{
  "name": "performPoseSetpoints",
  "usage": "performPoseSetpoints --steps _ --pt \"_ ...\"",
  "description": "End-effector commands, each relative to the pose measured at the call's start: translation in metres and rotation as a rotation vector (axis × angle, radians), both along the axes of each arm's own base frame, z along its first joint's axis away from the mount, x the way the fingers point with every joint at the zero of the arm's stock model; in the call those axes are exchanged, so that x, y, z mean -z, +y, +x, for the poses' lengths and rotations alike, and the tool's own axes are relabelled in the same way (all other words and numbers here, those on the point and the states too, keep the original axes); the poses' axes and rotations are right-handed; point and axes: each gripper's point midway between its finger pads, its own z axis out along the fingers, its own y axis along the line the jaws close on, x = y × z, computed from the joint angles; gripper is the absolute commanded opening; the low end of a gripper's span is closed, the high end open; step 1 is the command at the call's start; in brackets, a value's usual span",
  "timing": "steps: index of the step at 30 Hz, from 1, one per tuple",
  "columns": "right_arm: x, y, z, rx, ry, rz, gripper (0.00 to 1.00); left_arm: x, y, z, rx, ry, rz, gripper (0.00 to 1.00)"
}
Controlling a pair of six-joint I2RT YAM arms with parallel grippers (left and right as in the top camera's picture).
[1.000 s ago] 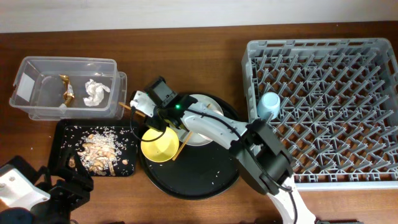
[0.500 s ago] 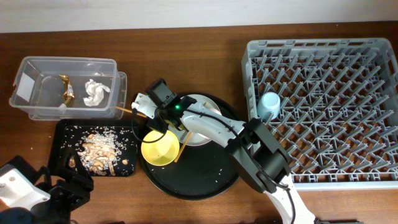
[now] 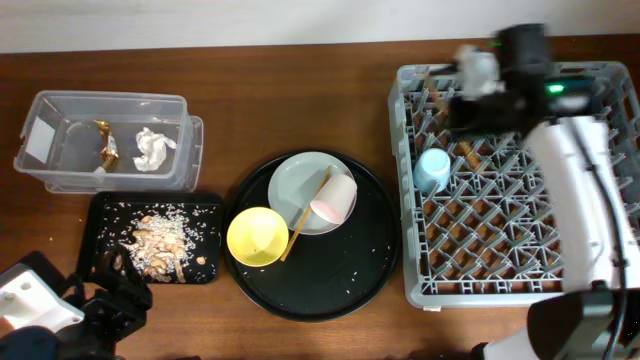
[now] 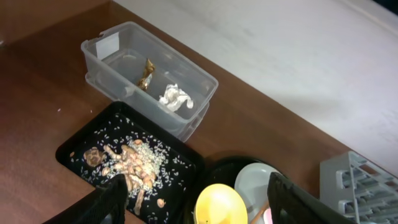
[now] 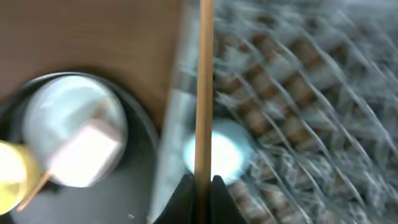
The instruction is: Sort waste into correct bins and load items into the dishwasher rack
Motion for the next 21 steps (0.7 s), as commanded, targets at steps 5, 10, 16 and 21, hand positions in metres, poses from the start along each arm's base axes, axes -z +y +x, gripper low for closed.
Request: performPoseSetpoints --steps 5,10,16,21 --pt "0.083 -0.073 -0.015 0.21 0.22 0.009 0.04 0.001 0.001 0.0 0.001 0.009 0.016 0.71" --pt "0.094 -0.074 -0.012 0.211 0.223 0.009 0.47 0.002 0.001 0.0 0.001 0.01 0.016 0.72" --pt "0.074 -0.02 -0.015 0.132 0.239 0.316 0.52 0.003 -0.001 -0.001 0.021 0.023 0.032 0.71" --pt "0.058 0.081 -0.036 -0.129 0.275 0.393 0.56 0.015 -0.005 0.009 0.052 0.065 0.012 0.71"
